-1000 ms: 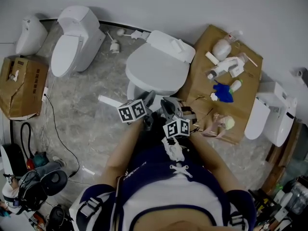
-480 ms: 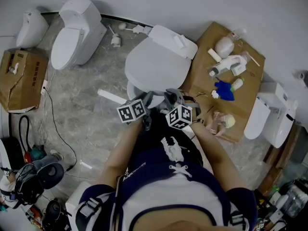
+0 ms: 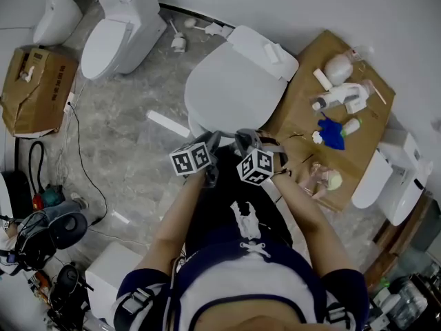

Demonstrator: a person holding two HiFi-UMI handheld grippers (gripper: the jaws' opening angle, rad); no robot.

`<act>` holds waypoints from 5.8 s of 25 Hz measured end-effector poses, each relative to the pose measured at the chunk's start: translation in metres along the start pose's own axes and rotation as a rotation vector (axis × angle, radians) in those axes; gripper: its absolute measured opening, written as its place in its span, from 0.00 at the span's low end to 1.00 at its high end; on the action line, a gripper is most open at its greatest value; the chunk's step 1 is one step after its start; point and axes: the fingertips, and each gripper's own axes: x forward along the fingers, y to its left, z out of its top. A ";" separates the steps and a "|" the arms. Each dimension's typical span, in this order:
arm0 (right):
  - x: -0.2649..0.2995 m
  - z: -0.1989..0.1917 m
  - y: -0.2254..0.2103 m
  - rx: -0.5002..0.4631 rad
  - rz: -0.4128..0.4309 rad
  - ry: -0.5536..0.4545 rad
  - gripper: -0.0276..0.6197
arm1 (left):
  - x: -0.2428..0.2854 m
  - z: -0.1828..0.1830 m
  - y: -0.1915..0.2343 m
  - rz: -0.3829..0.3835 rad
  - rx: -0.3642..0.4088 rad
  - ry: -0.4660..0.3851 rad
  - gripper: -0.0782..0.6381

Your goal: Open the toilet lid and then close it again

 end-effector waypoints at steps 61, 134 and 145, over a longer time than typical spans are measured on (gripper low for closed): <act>0.165 -0.069 0.165 0.070 0.130 0.234 0.10 | 0.001 -0.133 0.122 -0.018 0.011 0.224 0.12; -0.071 0.111 0.019 0.945 -0.129 -0.405 0.06 | -0.126 0.042 -0.049 -0.367 0.366 -0.090 0.12; -0.089 0.133 0.015 0.920 -0.102 -0.424 0.06 | -0.146 0.054 -0.056 -0.397 0.399 -0.125 0.12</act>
